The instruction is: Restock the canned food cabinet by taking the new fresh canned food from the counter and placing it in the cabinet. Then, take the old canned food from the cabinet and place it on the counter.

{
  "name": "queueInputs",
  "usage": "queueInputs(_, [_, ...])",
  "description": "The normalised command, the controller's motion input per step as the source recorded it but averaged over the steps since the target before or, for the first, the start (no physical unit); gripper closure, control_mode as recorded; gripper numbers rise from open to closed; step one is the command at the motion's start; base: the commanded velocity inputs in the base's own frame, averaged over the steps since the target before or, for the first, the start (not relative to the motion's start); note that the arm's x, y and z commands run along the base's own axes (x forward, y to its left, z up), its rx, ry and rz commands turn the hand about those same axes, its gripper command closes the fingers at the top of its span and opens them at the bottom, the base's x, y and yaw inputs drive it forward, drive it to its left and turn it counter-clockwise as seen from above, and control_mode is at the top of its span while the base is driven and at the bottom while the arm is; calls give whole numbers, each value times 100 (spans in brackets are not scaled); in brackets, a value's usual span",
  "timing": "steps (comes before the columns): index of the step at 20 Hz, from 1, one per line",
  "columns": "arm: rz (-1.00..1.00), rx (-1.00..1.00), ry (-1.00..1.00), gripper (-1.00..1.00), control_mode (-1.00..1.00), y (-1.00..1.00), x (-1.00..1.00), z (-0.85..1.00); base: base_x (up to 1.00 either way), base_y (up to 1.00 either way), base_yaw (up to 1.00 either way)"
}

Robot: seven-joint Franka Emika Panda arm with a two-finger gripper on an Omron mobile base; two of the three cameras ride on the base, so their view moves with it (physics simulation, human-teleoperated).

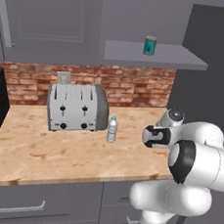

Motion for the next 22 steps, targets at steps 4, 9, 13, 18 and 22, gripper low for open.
queueInputs(4, [-4,0,0,-100,-100,-6,0,-1,0,0,0])
queueInputs(9, [-12,0,0,-100,-100,-2,-2,17,0,0,0])
queueInputs(13, [-14,0,0,-100,-100,2,-6,66,0,0,0])
queueInputs(18, [-9,0,-6,-100,-100,1,-69,79,0,0,0])
queueInputs(22, [0,1,-16,-100,-100,5,-100,68,0,0,0])
